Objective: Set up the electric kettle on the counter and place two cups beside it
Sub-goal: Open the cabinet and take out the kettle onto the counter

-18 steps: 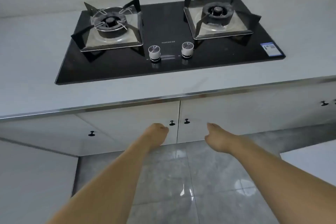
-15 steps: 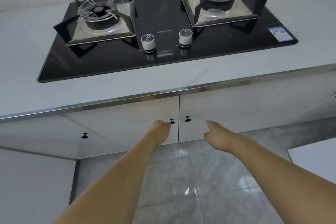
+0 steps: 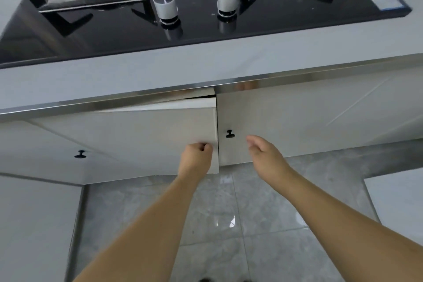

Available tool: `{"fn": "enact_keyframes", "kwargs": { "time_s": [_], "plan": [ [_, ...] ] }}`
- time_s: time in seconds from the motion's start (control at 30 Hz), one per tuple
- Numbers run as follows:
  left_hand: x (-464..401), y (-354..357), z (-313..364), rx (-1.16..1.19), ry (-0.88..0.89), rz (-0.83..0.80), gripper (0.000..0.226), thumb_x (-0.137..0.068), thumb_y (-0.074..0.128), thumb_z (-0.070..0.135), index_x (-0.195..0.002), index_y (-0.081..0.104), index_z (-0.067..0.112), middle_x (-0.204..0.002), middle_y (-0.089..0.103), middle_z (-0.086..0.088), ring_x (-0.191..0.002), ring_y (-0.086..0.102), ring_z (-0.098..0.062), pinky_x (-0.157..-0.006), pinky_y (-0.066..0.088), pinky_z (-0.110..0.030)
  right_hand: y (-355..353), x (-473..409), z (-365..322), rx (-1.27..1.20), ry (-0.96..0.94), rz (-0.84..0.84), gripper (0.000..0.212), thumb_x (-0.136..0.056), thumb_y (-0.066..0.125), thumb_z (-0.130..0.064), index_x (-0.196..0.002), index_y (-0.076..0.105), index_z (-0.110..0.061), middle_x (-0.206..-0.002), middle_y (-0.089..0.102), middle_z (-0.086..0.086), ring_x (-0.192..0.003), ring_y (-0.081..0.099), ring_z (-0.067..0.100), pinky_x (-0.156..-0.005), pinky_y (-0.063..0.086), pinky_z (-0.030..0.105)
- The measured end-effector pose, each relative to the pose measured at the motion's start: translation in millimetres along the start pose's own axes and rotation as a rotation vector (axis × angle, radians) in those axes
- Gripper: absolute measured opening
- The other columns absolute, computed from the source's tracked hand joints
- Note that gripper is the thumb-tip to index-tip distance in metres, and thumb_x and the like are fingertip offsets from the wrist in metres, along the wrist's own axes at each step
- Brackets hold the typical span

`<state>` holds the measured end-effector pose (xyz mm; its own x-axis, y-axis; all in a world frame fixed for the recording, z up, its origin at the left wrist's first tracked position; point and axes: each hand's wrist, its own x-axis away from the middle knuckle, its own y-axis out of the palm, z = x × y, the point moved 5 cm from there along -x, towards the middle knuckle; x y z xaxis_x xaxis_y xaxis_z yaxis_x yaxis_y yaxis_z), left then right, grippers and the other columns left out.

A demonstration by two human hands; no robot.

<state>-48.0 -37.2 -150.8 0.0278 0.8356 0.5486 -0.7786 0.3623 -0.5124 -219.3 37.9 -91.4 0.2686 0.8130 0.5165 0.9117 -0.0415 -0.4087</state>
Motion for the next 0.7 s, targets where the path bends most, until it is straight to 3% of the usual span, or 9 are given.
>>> {"fn": "enact_keyframes", "kwargs": {
  "time_s": [0.23,0.47,0.5,0.53,0.57,0.6,0.63,0.67,0.7],
  "plan": [
    [53,-2,-40,0.078,-0.026,0.009,0.027,-0.087,0.044,0.023,-0.080,0.054,-0.002,-0.065,0.045,-0.003,-0.058,0.036,-0.017,-0.053,0.029,-0.027,34,38,-55,-0.219,-0.165,-0.046,0.029,-0.099,0.036,-0.041,-0.098,0.065,-0.041,-0.097,0.068,-0.019,-0.094,0.059,-0.004,-0.076,0.041,0.011],
    [92,-16,-85,0.125,-0.002,-0.025,0.024,-0.089,0.048,0.023,-0.069,0.060,0.022,-0.057,0.050,0.008,-0.052,0.040,-0.010,-0.038,0.029,-0.011,83,77,-42,-0.345,-0.041,-0.214,0.057,-0.072,0.044,-0.043,-0.091,0.053,0.010,-0.103,0.058,0.034,-0.094,0.061,0.035,-0.094,0.044,0.052],
    [98,-18,-91,0.132,-0.006,-0.024,0.025,-0.089,0.048,0.024,-0.067,0.060,0.025,-0.056,0.050,0.009,-0.050,0.041,-0.009,-0.038,0.029,-0.011,87,82,-40,-0.329,-0.023,-0.243,0.060,-0.067,0.045,-0.045,-0.088,0.053,0.010,-0.098,0.058,0.036,-0.117,0.046,0.045,-0.093,0.043,0.056],
    [105,-20,-97,0.144,-0.014,-0.026,0.025,-0.089,0.047,0.025,-0.068,0.060,0.025,-0.055,0.049,0.009,-0.050,0.040,-0.010,-0.039,0.030,-0.013,92,88,-38,-0.313,-0.014,-0.275,0.059,-0.064,0.046,-0.044,-0.085,0.054,0.010,-0.092,0.058,0.035,-0.080,0.042,0.015,-0.092,0.043,0.056],
    [113,-22,-105,0.161,-0.028,-0.029,0.024,-0.090,0.046,0.026,-0.072,0.062,0.023,-0.057,0.050,0.009,-0.051,0.041,-0.010,-0.042,0.031,-0.016,98,95,-38,-0.296,-0.006,-0.307,0.057,-0.063,0.047,-0.042,-0.084,0.054,0.010,-0.087,0.057,0.034,-0.085,0.061,0.033,-0.095,0.041,0.060],
    [119,-24,-111,0.176,-0.037,-0.026,0.023,-0.090,0.045,0.026,-0.078,0.064,0.021,-0.061,0.052,0.008,-0.054,0.042,-0.010,-0.045,0.033,-0.019,102,100,-37,-0.279,-0.004,-0.323,0.055,-0.063,0.048,-0.039,-0.084,0.052,0.012,-0.083,0.057,0.031,-0.106,0.053,0.051,-0.099,0.038,0.063],
    [123,-26,-116,0.192,-0.048,-0.016,0.023,-0.091,0.045,0.026,-0.084,0.066,0.020,-0.064,0.054,0.007,-0.056,0.043,-0.010,-0.049,0.034,-0.022,105,104,-36,-0.259,0.003,-0.323,0.052,-0.064,0.049,-0.035,-0.085,0.052,0.013,-0.081,0.058,0.026,-0.089,0.033,0.011,-0.101,0.036,0.064],
    [129,-29,-124,0.210,-0.061,-0.003,0.022,-0.092,0.045,0.026,-0.087,0.066,0.019,-0.067,0.055,0.006,-0.058,0.045,-0.010,-0.051,0.034,-0.024,110,112,-36,-0.231,0.011,-0.321,0.047,-0.066,0.049,-0.031,-0.084,0.053,0.012,-0.083,0.062,0.023,-0.086,0.061,0.029,-0.102,0.035,0.064],
    [134,-31,-128,0.232,-0.078,0.003,0.021,-0.092,0.045,0.025,-0.089,0.066,0.019,-0.069,0.054,0.006,-0.059,0.045,-0.010,-0.052,0.034,-0.024,113,117,-37,-0.209,0.022,-0.313,0.044,-0.068,0.047,-0.027,-0.086,0.053,0.013,-0.088,0.065,0.027,-0.093,0.064,0.035,-0.102,0.035,0.063]
  ]
}}
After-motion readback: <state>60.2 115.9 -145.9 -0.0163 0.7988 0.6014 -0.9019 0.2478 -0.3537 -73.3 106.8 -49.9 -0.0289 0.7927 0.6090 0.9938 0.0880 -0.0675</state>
